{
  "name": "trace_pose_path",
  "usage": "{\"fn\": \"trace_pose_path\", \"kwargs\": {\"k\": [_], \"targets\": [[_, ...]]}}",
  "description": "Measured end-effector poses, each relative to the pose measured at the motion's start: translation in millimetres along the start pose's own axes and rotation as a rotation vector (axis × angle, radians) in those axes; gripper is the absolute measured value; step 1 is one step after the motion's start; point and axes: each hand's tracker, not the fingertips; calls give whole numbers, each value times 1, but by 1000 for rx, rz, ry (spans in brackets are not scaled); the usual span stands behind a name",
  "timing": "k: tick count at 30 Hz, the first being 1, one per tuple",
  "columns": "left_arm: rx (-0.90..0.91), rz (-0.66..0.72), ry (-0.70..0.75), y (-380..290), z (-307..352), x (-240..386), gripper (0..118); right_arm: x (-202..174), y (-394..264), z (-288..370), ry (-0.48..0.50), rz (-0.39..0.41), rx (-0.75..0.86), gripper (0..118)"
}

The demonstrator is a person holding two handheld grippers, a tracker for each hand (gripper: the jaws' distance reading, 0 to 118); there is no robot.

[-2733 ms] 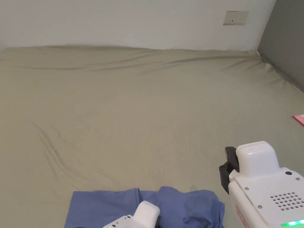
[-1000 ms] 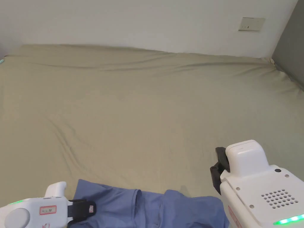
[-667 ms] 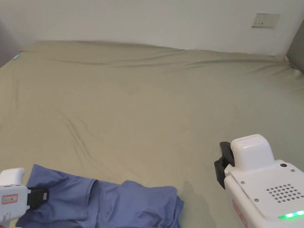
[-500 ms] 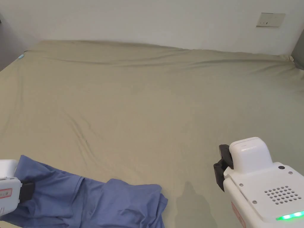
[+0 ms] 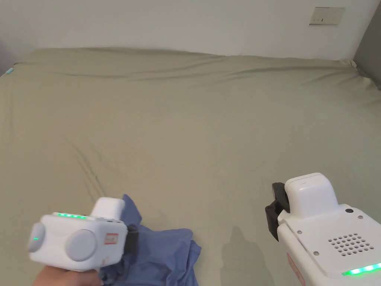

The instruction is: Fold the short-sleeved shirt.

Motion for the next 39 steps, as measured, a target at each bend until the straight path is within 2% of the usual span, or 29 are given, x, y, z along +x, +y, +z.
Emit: {"fn": "trace_pose_path", "kwargs": {"k": [4,9,11,13,15,16,18,19,23,24,25,26,27,28,33,36,39], "targets": [[-80,-43,13,-14,-44,34,12,7,-8,-3,-8,-14,-22,0],[-70,-96,106,-27,-59,60,13,14,-14,-7,-18,-28,-40,0],[-64,-108,119,-26,-56,63,19,16,-15,-9,-20,-32,-45,0],[-52,-64,48,-24,-49,61,49,16,-16,-10,-20,-40,-50,0],[-46,23,-136,-21,-40,56,95,15,-16,-10,-18,-45,-51,0],[-49,54,-231,-20,-37,55,105,15,-16,-10,-16,-45,-50,0],[-16,99,-383,-19,-24,52,108,12,-15,-8,-13,-38,-48,0],[14,110,-405,-19,-18,50,108,12,-15,-6,-13,-35,-47,0],[132,124,-336,-17,3,32,108,12,-12,1,-18,-23,-37,0],[156,128,-292,-18,4,27,105,12,-11,2,-23,-20,-35,0],[186,143,-217,-19,8,22,95,12,-10,3,-30,-16,-32,0],[207,137,-158,-21,10,19,67,11,-10,4,-35,-12,-28,0],[214,102,-122,-24,8,17,21,11,-9,6,-36,-10,-25,0],[228,79,-76,-26,5,17,6,11,-9,7,-34,-10,-24,0],[254,-68,155,-40,-27,29,2,6,-9,10,-30,-3,-17,0],[226,-104,133,-48,-48,48,2,3,-10,12,-23,12,-21,0],[196,-217,172,-62,-70,76,2,5,-11,12,-28,20,-27,0]]}}
